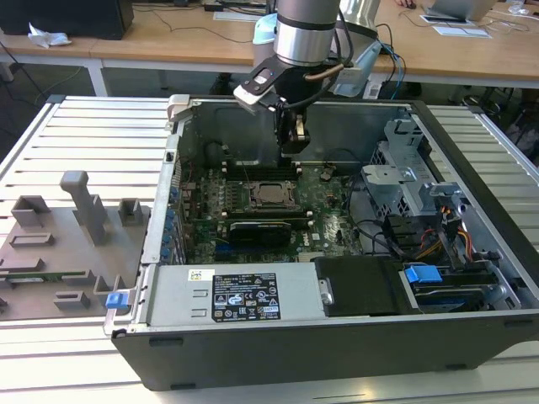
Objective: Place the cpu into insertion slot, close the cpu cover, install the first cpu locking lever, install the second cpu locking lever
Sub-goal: 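Install the first cpu locking lever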
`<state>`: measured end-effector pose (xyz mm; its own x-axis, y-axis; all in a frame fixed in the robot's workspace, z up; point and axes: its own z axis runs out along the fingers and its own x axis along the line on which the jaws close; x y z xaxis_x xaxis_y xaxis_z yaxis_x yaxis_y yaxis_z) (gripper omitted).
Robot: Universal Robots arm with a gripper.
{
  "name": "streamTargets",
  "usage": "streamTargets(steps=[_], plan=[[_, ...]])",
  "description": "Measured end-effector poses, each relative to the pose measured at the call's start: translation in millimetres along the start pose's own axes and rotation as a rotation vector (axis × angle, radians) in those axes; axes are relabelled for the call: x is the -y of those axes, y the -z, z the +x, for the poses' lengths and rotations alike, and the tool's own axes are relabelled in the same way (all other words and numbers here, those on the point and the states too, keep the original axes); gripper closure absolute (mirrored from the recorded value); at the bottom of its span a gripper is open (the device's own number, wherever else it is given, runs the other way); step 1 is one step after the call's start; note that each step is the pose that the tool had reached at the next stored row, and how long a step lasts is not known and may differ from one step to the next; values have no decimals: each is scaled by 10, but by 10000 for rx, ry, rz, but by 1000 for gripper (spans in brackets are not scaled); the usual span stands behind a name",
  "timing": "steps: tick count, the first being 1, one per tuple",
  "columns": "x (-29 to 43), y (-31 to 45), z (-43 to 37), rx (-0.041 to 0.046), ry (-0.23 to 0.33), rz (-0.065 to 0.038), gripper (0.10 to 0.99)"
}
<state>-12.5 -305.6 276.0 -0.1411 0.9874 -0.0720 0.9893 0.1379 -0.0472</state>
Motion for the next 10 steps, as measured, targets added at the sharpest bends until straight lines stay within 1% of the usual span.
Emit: streamTargets(steps=[5,6,7,8,10], plan=[[0,0,0,28,590,-42,980],[0,0,0,37,794,-57,980],[0,0,0,55,1159,-83,980],[0,0,0,63,1330,-96,980],[0,0,0,69,1461,-105,980]])
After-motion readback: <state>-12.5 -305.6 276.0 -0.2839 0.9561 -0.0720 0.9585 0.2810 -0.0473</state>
